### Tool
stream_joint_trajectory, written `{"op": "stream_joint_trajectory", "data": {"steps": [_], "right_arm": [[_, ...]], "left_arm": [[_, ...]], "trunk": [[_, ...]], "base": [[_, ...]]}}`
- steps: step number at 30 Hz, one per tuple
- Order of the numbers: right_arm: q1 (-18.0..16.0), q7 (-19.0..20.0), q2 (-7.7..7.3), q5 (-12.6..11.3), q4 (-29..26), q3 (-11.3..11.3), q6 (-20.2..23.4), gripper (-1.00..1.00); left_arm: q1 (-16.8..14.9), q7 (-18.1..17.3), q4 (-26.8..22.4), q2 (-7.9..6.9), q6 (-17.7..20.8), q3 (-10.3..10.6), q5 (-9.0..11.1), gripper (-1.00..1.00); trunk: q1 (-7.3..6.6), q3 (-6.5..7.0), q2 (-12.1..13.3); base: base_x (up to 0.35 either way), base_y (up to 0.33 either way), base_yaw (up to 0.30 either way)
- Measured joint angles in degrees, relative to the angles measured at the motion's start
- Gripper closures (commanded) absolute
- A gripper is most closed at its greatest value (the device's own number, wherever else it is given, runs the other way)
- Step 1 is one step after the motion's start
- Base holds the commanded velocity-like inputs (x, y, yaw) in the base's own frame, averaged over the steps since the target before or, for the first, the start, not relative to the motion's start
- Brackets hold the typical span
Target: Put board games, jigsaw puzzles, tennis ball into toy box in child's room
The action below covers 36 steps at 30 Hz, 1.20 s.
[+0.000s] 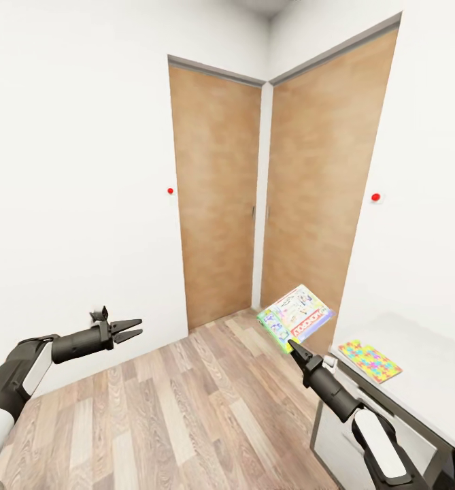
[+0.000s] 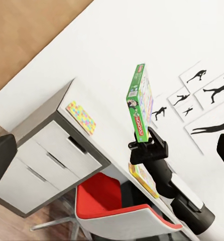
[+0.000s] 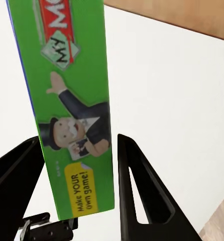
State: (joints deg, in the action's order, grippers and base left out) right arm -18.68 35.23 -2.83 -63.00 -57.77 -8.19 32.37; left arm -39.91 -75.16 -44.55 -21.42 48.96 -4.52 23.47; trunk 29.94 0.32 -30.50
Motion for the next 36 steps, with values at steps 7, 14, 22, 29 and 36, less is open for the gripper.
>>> {"op": "stream_joint_trajectory", "data": {"steps": [7, 14, 22, 29, 36], "right_arm": [[0.0, -0.01, 0.0, 0.0, 0.0, 0.0, -0.08, 1.0], [0.0, -0.02, 0.0, 0.0, 0.0, 0.0, -0.08, 1.0], [0.0, -0.04, 0.0, 0.0, 0.0, 0.0, -0.08, 1.0], [0.0, -0.08, 0.0, 0.0, 0.0, 0.0, -0.08, 1.0], [0.0, -0.09, 0.0, 0.0, 0.0, 0.0, -0.08, 1.0]], "left_arm": [[0.0, 0.0, 0.0, 0.0, 0.0, 0.02, 0.0, -1.0], [0.0, 0.0, 0.0, 0.0, 0.0, 0.04, 0.0, -1.0], [0.0, 0.0, 0.0, 0.0, 0.0, 0.04, 0.0, -1.0], [0.0, 0.0, 0.0, 0.0, 0.0, 0.04, -0.05, -1.0], [0.0, 0.0, 0.0, 0.01, 0.0, 0.04, -0.08, -1.0]], "trunk": [[0.0, 0.0, 0.0], [0.0, 0.0, 0.0], [0.0, 0.0, 0.0], [0.0, 0.0, 0.0], [0.0, 0.0, 0.0]], "base": [[0.0, 0.0, -0.281], [0.0, 0.0, -0.281], [0.0, 0.0, -0.281], [0.0, 0.0, -0.281], [0.0, 0.0, -0.281]]}}
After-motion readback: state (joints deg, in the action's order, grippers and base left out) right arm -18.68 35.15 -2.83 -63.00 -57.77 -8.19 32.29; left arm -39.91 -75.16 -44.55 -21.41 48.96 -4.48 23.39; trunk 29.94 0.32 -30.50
